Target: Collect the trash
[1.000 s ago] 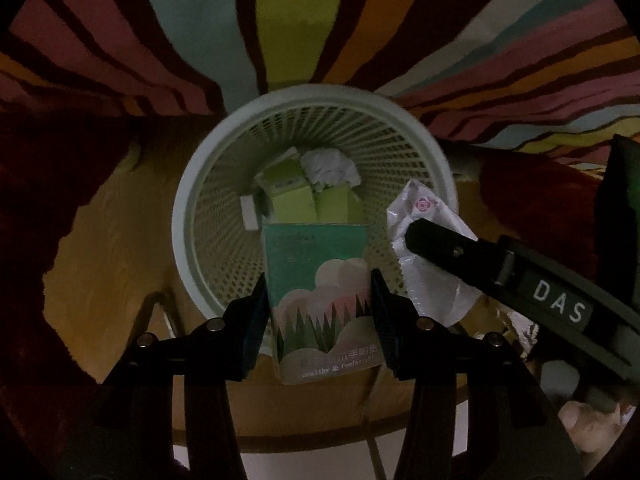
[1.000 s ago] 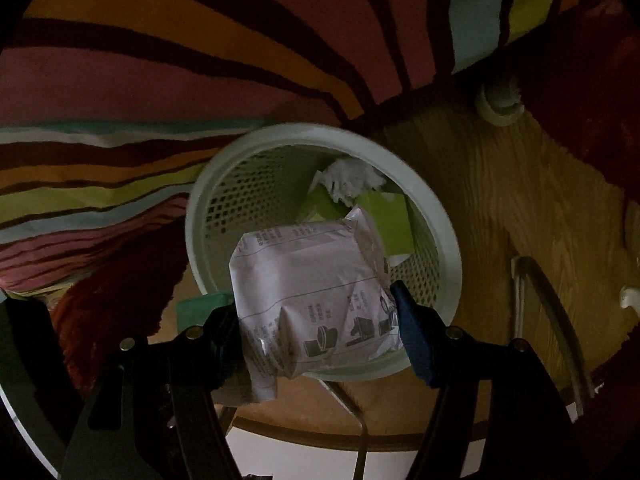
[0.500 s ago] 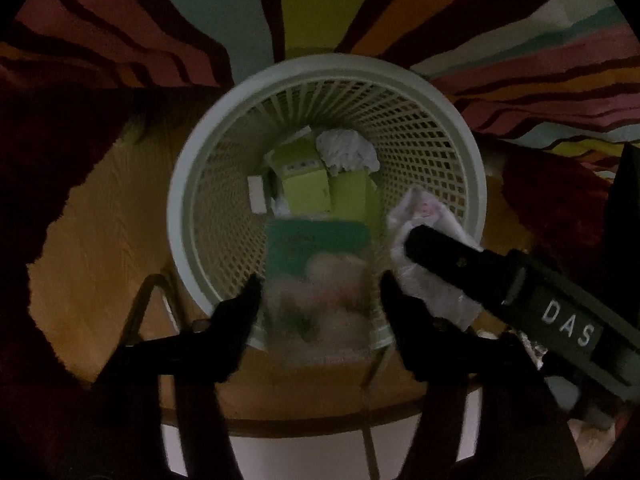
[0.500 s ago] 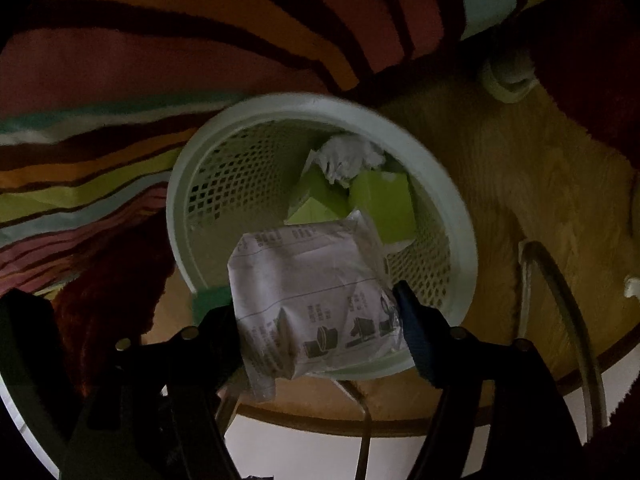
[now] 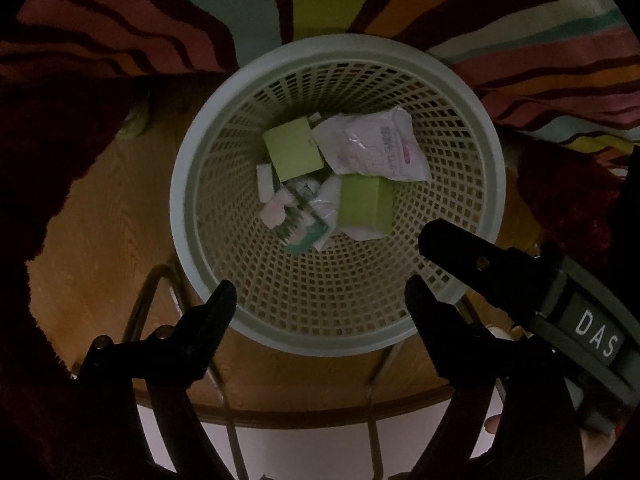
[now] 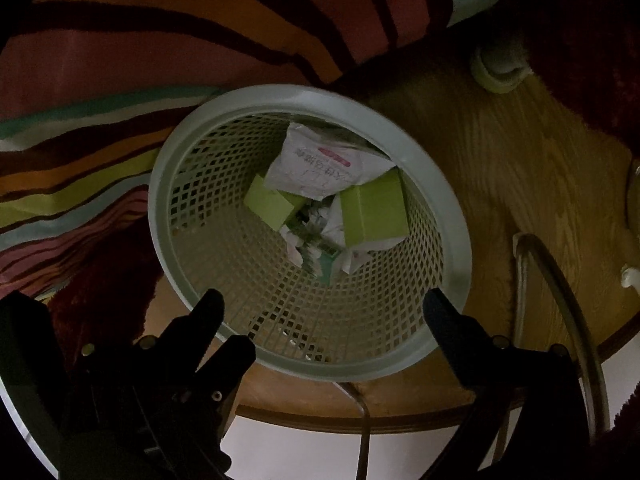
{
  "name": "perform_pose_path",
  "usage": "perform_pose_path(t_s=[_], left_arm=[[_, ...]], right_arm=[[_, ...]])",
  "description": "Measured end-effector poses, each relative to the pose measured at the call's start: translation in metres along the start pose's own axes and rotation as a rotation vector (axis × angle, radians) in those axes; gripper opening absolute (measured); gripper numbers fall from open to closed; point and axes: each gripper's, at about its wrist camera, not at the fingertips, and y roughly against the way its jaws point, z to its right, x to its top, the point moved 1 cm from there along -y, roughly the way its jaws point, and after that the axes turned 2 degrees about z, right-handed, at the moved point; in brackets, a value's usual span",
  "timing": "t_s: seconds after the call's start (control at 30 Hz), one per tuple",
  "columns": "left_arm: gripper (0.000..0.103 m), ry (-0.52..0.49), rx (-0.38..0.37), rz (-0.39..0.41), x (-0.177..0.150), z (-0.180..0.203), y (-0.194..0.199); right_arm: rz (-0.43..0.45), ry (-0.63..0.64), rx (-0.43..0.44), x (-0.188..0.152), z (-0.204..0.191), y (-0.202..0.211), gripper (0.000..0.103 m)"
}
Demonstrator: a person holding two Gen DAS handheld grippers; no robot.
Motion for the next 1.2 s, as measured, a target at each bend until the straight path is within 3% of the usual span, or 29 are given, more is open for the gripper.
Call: perform_pose_path(t_s=[0.2,0.53,0.9,1.2], left_arm=[[0.084,0.012,-0.009,0.051,-0.001,-0.004,0.017],[0.084,-0.050,-0.002,0.188,-0.005,0.003,0.054],[0.084,-0.064,-0.034,0.408,-0.023,-0.007,0.117],[0.084,-0.189,-0.013,0.636,-0.059,0.007,0.177]], right_arm=[[0.050,0.020,-0.003,-0.008,-0.005,0.018,0.095],[0.253,0.137,-0.045,-0.016,-0.021,0.063,0.095],[0.421,0.178,-0.036,-0.033,-0.023,0.117,0.095],[0.579,0.281,-0.021,-0.063,-0.034,0.161,0.095]])
